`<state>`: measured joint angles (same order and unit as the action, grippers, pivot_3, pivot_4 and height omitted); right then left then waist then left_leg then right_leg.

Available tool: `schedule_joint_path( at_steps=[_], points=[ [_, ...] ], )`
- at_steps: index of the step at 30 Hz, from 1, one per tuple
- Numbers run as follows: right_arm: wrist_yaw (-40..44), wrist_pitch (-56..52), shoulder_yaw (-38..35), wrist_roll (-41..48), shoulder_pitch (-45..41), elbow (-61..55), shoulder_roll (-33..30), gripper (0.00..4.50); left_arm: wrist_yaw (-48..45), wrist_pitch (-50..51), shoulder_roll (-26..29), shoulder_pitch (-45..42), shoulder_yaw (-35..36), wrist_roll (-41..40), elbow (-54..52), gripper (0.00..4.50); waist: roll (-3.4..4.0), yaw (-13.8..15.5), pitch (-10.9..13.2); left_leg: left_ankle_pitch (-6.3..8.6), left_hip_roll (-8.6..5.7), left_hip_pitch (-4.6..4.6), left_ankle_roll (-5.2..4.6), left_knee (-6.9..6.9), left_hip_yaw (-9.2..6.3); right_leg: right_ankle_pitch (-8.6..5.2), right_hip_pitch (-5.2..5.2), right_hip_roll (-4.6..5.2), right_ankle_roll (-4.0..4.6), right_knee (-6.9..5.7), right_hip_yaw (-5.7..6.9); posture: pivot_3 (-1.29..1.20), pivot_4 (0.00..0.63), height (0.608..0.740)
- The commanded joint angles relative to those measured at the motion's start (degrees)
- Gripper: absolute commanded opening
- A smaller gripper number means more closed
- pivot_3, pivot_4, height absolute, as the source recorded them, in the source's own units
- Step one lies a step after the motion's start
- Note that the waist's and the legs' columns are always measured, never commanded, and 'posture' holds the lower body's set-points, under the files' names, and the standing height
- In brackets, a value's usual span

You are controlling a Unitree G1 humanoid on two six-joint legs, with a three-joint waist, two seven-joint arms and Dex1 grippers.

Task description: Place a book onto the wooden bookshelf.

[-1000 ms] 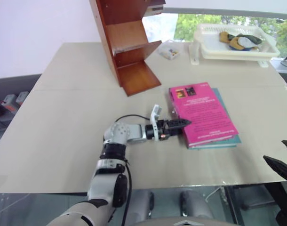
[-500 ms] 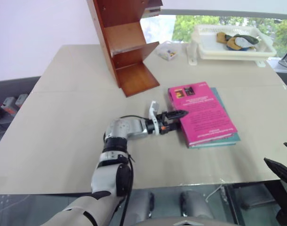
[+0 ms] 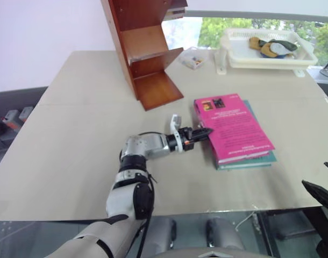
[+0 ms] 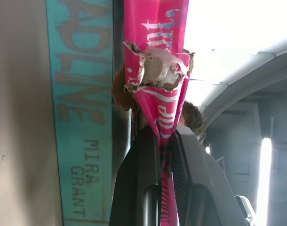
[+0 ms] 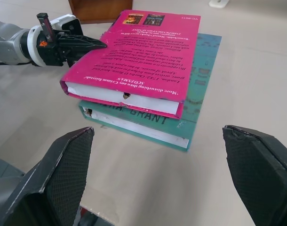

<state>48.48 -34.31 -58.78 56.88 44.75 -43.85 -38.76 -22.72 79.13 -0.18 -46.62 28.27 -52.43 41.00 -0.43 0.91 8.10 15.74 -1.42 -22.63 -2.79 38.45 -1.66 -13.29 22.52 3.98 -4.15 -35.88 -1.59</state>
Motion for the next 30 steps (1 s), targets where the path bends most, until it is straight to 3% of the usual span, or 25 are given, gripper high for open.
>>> schedule_joint_path(
  at_steps=[1,6,9,12,17,21,26,30],
  points=[
    [0.48,1.23,-0.63,0.14,-0.31,-0.02,-0.54,4.5,1.03,0.37,0.24,1.38,0.87,0.42,1.36,0.05,0.0,0.0,0.0,0.0,0.0,0.0,0.0,0.0,0.0,0.0,0.0,0.0,0.0,0.0,0.0,0.0,0.15,0.74],
    [0.59,1.27,-0.16,-0.11,-0.69,0.27,-0.75,4.5,-0.1,-1.99,0.72,0.45,-0.47,0.7,-3.01,0.05,-0.02,-0.06,0.02,0.0,0.01,-0.01,0.01,0.0,0.0,0.0,0.01,0.01,0.0,0.0,0.0,0.0,0.15,0.74],
    [0.45,1.25,0.66,-0.2,-1.66,0.58,-1.14,4.5,-6.76,-3.24,2.33,-1.72,-5.7,1.31,-7.52,0.05,-0.18,-0.09,0.13,-0.02,0.02,-0.03,0.04,-0.01,0.0,0.0,0.04,0.0,0.0,-0.01,0.0,0.0,0.15,0.74],
    [0.5,1.2,1.45,-0.71,-2.69,1.2,-1.63,4.5,-13.94,-14.85,5.08,-3.48,-15.68,8.67,-13.52,0.05,-0.41,-0.03,0.29,-0.08,-0.01,-0.16,0.16,-0.04,0.0,0.01,0.16,-0.02,0.02,0.01,0.0,0.0,0.15,0.74],
    [0.47,1.23,3.24,-1.66,-4.99,2.32,-2.53,4.5,-26.63,-29.17,8.28,-8.45,-23.35,14.34,-17.2,0.05,-0.45,0.42,0.32,-0.17,-0.07,-0.25,0.33,-0.16,-0.03,0.02,0.2,0.11,0.03,0.16,0.0,0.0,0.15,0.74],
    [0.68,1.27,3.71,-2.22,-5.71,2.62,-2.56,4.5,-31.71,-44.99,8.99,-9.97,-28.38,22.32,-16.31,0.05,-0.45,0.58,0.33,-0.16,-0.06,-0.28,0.32,-0.23,-0.07,0.01,0.22,0.11,0.04,0.21,0.01,0.0,0.15,0.74],
    [0.95,1.42,3.79,-2.56,-6.01,2.91,-2.56,4.5,-28.6,-66.33,8.09,-14.27,-32.87,34.61,-9.63,0.05,-0.51,1.08,0.38,-0.02,-0.07,-0.29,0.06,-0.2,-0.05,0.02,0.21,0.11,0.03,0.22,0.01,0.0,0.15,0.74],
    [0.81,1.5,4.15,-2.74,-6.8,3.35,-2.86,4.5,-20.41,-84.98,6.94,-20.65,-36.16,45.82,-1.12,0.05,-0.55,1.46,0.42,0.03,-0.07,-0.3,-0.04,-0.14,-0.03,0.03,0.21,0.09,0.01,0.2,0.03,0.0,0.15,0.74]
  ],
)
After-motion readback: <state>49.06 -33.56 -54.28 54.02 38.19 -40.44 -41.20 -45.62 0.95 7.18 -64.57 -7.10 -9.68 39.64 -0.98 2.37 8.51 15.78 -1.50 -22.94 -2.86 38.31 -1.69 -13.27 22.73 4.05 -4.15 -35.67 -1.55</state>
